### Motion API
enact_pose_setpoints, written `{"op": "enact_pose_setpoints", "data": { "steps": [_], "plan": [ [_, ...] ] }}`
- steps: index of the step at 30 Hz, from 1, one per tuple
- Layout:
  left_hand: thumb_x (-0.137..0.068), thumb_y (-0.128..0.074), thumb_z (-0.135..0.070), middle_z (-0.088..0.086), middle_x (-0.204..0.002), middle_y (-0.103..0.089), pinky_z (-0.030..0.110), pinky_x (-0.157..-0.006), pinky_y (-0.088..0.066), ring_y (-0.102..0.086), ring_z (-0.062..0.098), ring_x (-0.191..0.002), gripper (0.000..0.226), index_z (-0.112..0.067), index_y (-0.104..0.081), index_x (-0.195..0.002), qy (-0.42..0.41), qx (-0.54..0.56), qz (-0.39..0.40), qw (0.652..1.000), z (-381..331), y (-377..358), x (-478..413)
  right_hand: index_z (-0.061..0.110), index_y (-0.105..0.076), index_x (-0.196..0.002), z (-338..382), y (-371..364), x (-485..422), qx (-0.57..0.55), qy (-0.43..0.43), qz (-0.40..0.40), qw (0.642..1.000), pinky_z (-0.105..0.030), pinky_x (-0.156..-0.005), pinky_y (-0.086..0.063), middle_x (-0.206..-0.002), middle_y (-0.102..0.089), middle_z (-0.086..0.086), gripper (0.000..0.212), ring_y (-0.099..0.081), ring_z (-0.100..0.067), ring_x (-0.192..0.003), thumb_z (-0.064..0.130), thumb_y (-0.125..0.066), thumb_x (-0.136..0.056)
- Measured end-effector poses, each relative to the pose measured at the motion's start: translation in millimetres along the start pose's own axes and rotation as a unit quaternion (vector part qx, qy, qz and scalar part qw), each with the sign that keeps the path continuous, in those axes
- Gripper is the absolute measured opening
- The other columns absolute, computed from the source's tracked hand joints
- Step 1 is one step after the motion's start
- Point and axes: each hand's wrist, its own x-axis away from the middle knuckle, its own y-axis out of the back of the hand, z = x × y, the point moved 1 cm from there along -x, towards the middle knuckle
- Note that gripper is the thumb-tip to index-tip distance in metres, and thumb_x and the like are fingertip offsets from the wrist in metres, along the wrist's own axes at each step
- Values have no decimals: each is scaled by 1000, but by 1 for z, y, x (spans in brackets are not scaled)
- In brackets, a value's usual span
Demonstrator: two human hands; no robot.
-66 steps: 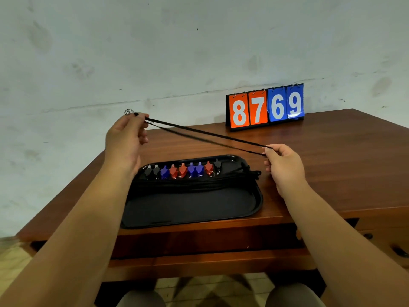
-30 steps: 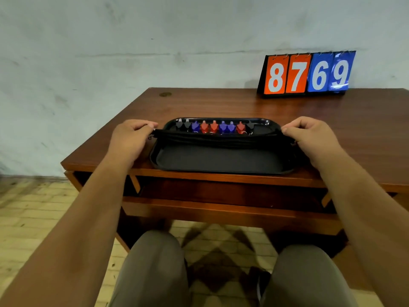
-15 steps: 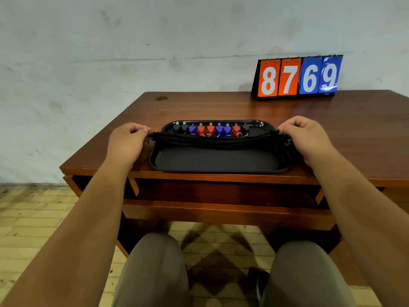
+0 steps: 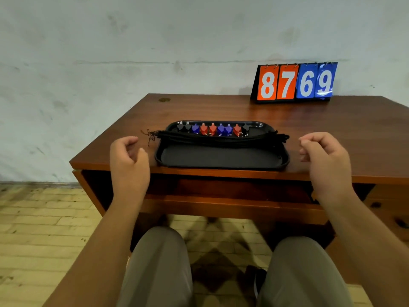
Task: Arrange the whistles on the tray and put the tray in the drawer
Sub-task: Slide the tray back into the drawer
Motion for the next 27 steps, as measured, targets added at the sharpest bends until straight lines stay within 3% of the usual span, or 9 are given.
{"op": "enact_pose_setpoints", "data": {
  "steps": [3,7,11,14,17,20,23,27],
  "plan": [
    [-105,-60,-12,-9,-121,-63,10,-85,-48,-62,-1,-110,26,-25,-62,-128,-14,17,-1,1000,7,12,47,16,-73,-96,4,0,47,8,33,52,998,-17,-79,-53,-86,-69,1,16,-63,-9,-82,10,-60,-104],
    [-100,-60,-1,-15,-108,-65,8,-88,-46,-62,0,-106,26,-23,-73,-105,-123,-72,152,978,16,15,72,21,-79,-97,-5,-13,89,69,113,165,977,-19,-84,-55,-95,-75,9,25,-72,-11,-98,6,-61,-106],
    [-106,-61,-11,-25,-121,-66,16,-101,-45,-58,-2,-122,29,-30,-75,-124,-145,-95,265,949,22,6,75,27,-80,-119,-23,-32,103,148,166,260,940,-22,-97,-55,-115,-75,19,23,-70,-7,-117,18,-62,-108],
    [-109,-62,-25,-21,-135,-63,23,-110,-43,-51,0,-131,34,-31,-68,-141,-141,-117,324,928,37,0,81,36,-60,-154,-48,-42,108,258,142,336,895,-32,-123,-41,-149,-59,24,45,-46,4,-143,42,-59,-109],
    [-106,-66,-19,-18,-137,-64,30,-116,-43,-50,3,-134,36,-29,-70,-140,-193,-154,323,914,52,3,91,34,-48,-163,-65,-42,115,327,175,350,860,-37,-130,-32,-159,-51,22,56,-37,0,-151,47,-58,-109],
    [-103,-68,-12,-18,-133,-66,26,-112,-43,-52,5,-130,36,-27,-73,-135,-201,-154,302,919,53,7,99,34,-55,-159,-63,-39,120,299,161,330,881,-34,-127,-35,-154,-56,23,51,-42,1,-145,40,-61,-109],
    [-102,-68,-11,-19,-131,-66,16,-107,-40,-53,6,-128,35,-28,-74,-133,-196,-147,297,923,51,14,109,34,-56,-158,-60,-34,132,304,176,330,876,-31,-126,-35,-154,-55,26,51,-42,0,-145,36,-63,-108],
    [-104,-67,-15,-22,-132,-66,21,-112,-39,-51,3,-130,35,-30,-73,-134,-191,-154,302,921,47,29,123,34,-59,-156,-58,-24,150,310,193,326,872,-27,-125,-32,-153,-57,25,50,-43,1,-144,32,-65,-106]
  ]
}}
